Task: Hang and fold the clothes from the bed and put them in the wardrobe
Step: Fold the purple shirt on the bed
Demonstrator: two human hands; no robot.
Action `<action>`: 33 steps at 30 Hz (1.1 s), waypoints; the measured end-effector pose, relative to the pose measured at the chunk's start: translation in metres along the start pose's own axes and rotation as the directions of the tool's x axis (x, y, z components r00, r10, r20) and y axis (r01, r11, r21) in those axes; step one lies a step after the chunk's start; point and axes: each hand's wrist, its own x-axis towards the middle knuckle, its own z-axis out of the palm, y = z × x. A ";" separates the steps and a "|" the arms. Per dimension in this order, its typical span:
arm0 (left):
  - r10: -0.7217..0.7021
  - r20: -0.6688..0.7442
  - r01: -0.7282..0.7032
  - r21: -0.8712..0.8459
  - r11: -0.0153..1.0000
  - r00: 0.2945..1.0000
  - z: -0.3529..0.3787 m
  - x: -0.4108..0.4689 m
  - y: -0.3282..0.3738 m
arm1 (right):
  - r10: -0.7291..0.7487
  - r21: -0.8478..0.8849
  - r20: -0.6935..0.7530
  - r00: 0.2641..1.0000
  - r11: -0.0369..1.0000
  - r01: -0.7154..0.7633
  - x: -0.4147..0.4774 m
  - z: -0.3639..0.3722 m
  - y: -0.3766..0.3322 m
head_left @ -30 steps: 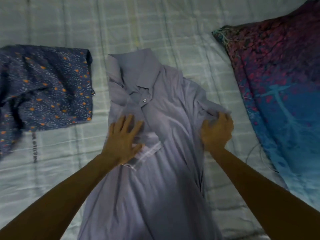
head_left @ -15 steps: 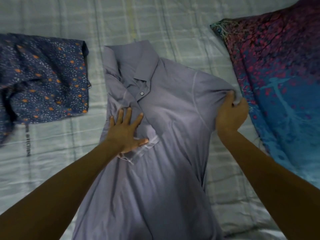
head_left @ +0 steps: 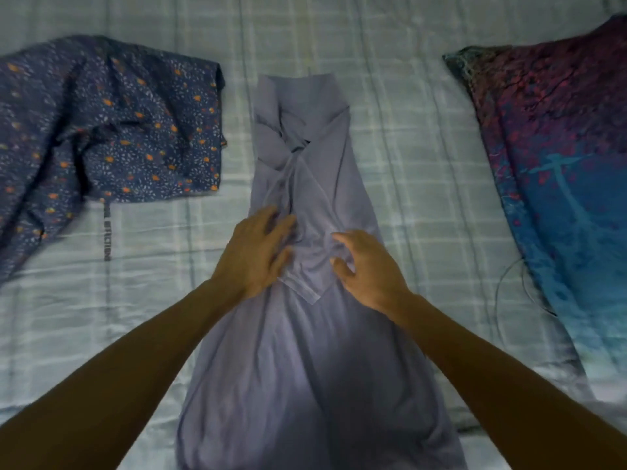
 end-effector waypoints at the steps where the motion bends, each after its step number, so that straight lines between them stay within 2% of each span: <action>1: 0.093 0.065 -0.099 0.091 0.991 0.994 0.008 -0.007 0.000 | -0.047 -0.080 0.076 0.996 0.995 0.053 -0.005 0.008 0.006; 2: 0.136 0.136 -0.156 0.153 0.976 0.981 0.015 -0.015 -0.001 | -0.047 -0.170 0.195 0.980 0.982 0.081 -0.010 0.017 0.008; 4: 0.075 0.236 -0.129 0.223 0.966 0.969 0.027 -0.030 -0.004 | 0.021 -0.288 0.362 0.932 0.953 0.090 -0.022 0.034 0.009; 7: -0.042 0.266 -0.037 0.286 0.957 0.963 0.030 -0.039 -0.007 | 0.046 -0.238 0.278 0.960 0.971 0.023 -0.035 0.041 0.003; 9: -0.009 0.261 -0.065 0.275 0.959 0.965 0.025 -0.041 -0.007 | 0.087 -0.238 0.280 0.956 0.971 -0.019 -0.045 0.040 0.000; 11: 0.073 0.184 -0.113 0.217 0.970 0.980 0.019 -0.053 -0.009 | 0.105 -0.234 0.282 0.954 0.972 -0.038 -0.057 0.038 -0.002; 12: 0.064 0.137 -0.088 0.180 0.980 0.989 0.014 -0.064 -0.009 | 0.119 -0.217 0.264 0.957 0.974 -0.062 -0.065 0.038 -0.003; 13: -0.014 0.087 0.002 0.136 0.991 0.996 0.010 -0.077 -0.009 | 0.133 -0.196 0.237 0.962 0.977 -0.087 -0.073 0.038 -0.003; 14: -0.166 0.037 0.162 0.090 0.983 0.985 0.006 -0.093 -0.006 | 0.154 -0.180 0.212 0.965 0.977 -0.116 -0.083 0.039 -0.002; 15: -0.356 -0.007 0.356 0.039 0.934 0.934 0.005 -0.109 -0.003 | 0.175 -0.175 0.196 0.965 0.974 -0.141 -0.093 0.041 -0.002; 16: -0.539 -0.022 0.539 -0.009 0.843 0.842 0.004 -0.125 0.003 | 0.191 -0.166 0.184 0.964 0.973 -0.161 -0.104 0.045 -0.001; 17: -0.646 -0.018 0.645 -0.046 0.763 0.763 0.005 -0.141 0.010 | 0.194 -0.153 0.163 0.967 0.974 -0.170 -0.113 0.050 0.001; 22: -0.773 0.047 0.771 -0.137 0.622 0.632 0.022 -0.211 0.047 | 0.147 -0.113 0.144 0.979 0.985 -0.131 -0.148 0.070 -0.005; 24: -0.797 0.140 0.809 -0.076 0.583 0.587 0.027 -0.229 0.062 | 0.094 -0.116 0.149 0.984 0.990 -0.077 -0.173 0.075 -0.009; 27: -0.816 0.318 0.864 -0.022 0.502 0.482 0.025 -0.261 0.080 | -0.031 -0.157 0.219 0.975 0.985 0.067 -0.223 0.091 -0.019; 29: -0.802 0.288 0.848 -0.082 0.524 0.523 0.018 -0.271 0.096 | -0.065 -0.243 0.273 0.960 0.961 0.134 -0.259 0.106 -0.024; 30: -0.779 0.211 0.807 -0.135 0.574 0.590 0.014 -0.271 0.109 | -0.079 -0.268 0.274 0.958 0.951 0.155 -0.275 0.113 -0.025; 31: -0.716 0.126 0.726 -0.169 0.667 0.687 0.011 -0.267 0.124 | -0.091 -0.285 0.269 0.959 0.943 0.170 -0.289 0.119 -0.023; 32: -0.606 0.070 0.608 -0.171 0.775 0.792 0.008 -0.260 0.141 | -0.108 -0.304 0.252 0.962 0.935 0.185 -0.300 0.123 -0.021; 33: -0.479 0.092 0.488 -0.151 0.860 0.873 0.007 -0.251 0.160 | -0.136 -0.306 0.231 0.964 0.930 0.204 -0.308 0.125 -0.018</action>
